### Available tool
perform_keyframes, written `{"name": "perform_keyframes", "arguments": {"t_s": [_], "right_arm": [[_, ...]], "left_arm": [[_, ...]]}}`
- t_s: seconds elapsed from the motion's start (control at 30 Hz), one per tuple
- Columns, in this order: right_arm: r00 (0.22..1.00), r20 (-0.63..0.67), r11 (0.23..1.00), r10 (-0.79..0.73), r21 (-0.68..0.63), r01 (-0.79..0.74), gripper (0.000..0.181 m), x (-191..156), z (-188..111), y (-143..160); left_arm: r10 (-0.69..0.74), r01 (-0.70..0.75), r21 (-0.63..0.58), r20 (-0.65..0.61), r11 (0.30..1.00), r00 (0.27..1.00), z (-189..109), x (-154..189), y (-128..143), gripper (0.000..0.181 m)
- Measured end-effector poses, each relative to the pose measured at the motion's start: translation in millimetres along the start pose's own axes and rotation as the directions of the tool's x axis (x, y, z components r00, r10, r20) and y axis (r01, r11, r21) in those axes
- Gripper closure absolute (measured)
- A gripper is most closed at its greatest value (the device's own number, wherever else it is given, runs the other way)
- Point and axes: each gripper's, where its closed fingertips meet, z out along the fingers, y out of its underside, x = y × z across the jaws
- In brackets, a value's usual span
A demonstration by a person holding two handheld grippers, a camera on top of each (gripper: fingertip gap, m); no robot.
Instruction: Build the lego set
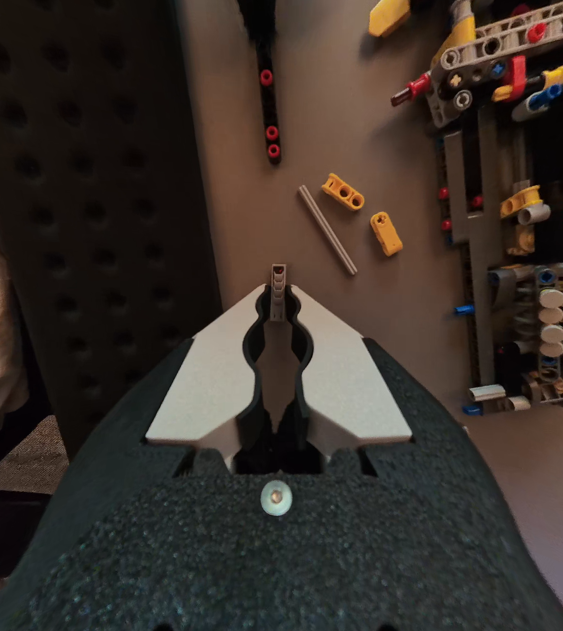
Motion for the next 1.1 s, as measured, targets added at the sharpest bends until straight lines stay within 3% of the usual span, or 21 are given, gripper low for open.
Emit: {"name": "perform_keyframes", "arguments": {"t_s": [0.27, 0.47, 0.7, 0.8, 0.87, 0.9, 0.97, 1.03, 1.1], "right_arm": [[1.000, -0.003, 0.999, 0.005, 0.047, -0.005, 0.163, -2, -2, -9], [0.998, -0.016, 0.964, -0.064, 0.258, 0.065, 0.157, -15, -19, -62], [0.988, -0.103, 0.935, -0.114, 0.325, 0.142, 0.174, -16, -18, -81], [0.994, -0.110, 0.913, -0.022, 0.402, 0.065, 0.174, -4, -28, -86], [0.995, -0.069, 0.831, 0.069, 0.556, -0.019, 0.174, 4, -45, -97], [0.992, -0.003, 0.751, 0.128, 0.653, -0.095, 0.174, 8, -57, -104], [0.962, 0.162, 0.527, 0.218, 0.810, -0.256, 0.175, 16, -86, -116], [0.911, 0.334, 0.309, 0.242, 0.864, -0.399, 0.175, 21, -107, -123], [0.868, 0.452, 0.182, 0.204, 0.854, -0.487, 0.175, 18, -116, -128]], "left_arm": [[0.028, -0.028, -0.001, -0.007, 1.000, 1.000, -11, 6, -10, 0.175], [0.081, -0.081, -0.036, -0.011, 0.996, 0.997, -22, 11, -26, 0.175], [0.116, -0.116, -0.020, 0.011, 0.993, 0.993, -31, 10, -45, 0.175], [0.064, -0.068, 0.048, 0.074, 0.997, 0.995, -40, -4, -53, 0.175], [-0.062, 0.031, 0.233, 0.126, 0.972, 0.990, -57, -23, -71, 0.161], [-0.155, 0.106, 0.354, 0.112, 0.929, 0.982, -69, -31, -80, 0.153], [-0.315, 0.278, 0.616, -0.051, 0.737, 0.948, -98, -39, -105, 0.154], [-0.336, 0.393, 0.764, -0.243, 0.511, 0.910, -124, -36, -123, 0.154], [-0.362, 0.399, 0.793, -0.242, 0.461, 0.900, -122, -40, -125, 0.161]]}}
